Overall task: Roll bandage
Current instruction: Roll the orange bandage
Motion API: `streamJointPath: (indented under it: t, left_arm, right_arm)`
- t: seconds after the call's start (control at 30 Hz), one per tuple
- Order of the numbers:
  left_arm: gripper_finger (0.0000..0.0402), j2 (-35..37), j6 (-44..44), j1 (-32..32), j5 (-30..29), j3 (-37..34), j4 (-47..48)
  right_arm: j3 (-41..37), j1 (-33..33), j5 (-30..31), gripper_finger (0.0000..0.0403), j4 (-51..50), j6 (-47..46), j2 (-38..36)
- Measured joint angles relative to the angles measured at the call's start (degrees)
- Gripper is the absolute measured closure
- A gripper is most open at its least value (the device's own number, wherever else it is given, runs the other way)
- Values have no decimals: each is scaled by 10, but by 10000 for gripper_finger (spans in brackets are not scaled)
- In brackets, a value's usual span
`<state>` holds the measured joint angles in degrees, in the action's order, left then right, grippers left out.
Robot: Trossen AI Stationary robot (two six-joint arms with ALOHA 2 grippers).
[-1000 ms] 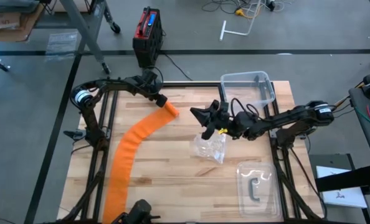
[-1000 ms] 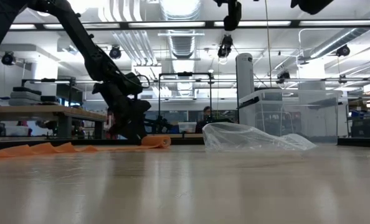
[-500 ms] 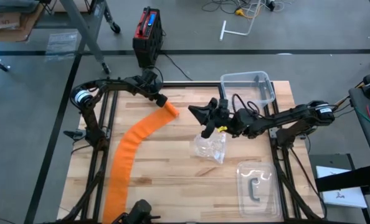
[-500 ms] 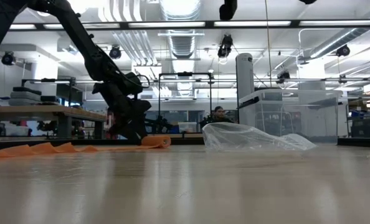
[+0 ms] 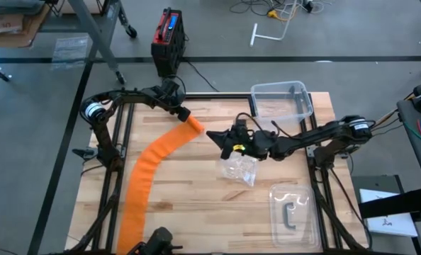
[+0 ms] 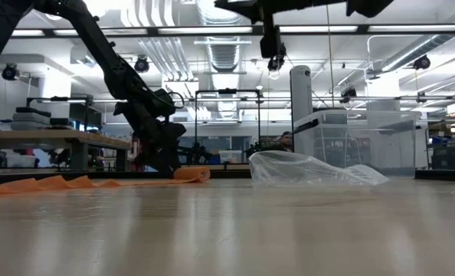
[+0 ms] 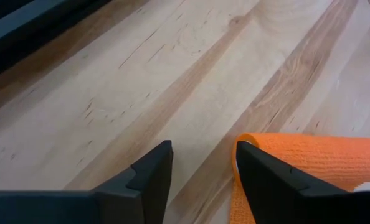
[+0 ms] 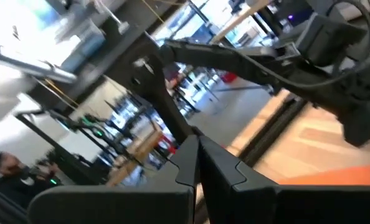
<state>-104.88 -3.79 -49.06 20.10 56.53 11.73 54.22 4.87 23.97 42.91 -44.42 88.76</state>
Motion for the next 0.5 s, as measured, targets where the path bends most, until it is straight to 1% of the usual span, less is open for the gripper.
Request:
streamJointPath:
  t: [0.07, 0.2, 0.23, 0.33, 0.4, 0.5]
  left_arm:
    - [232, 0, 1, 0, 0, 0, -1]
    - [225, 0, 1, 0, 0, 0, -2]
    - [222, 0, 1, 0, 0, 0, -2]
    - [217, 0, 0, 1, 0, 0, -2]
    - [213, 0, -1, 1, 0, 0, -2]
    - [209, 0, -2, 1, 0, 0, -2]
  right_arm:
    - [0, -5, 0, 394, -25, -27, 3]
    - [-1, -13, 1, 394, -124, -57, 3]
    - [-1, -13, 1, 394, -146, -82, 5]
    - [-1, -13, 0, 394, -172, -161, 31]
    - [-2, -16, -16, 394, -179, -193, 48]
    - [-2, -31, -63, 394, -174, -223, 56]
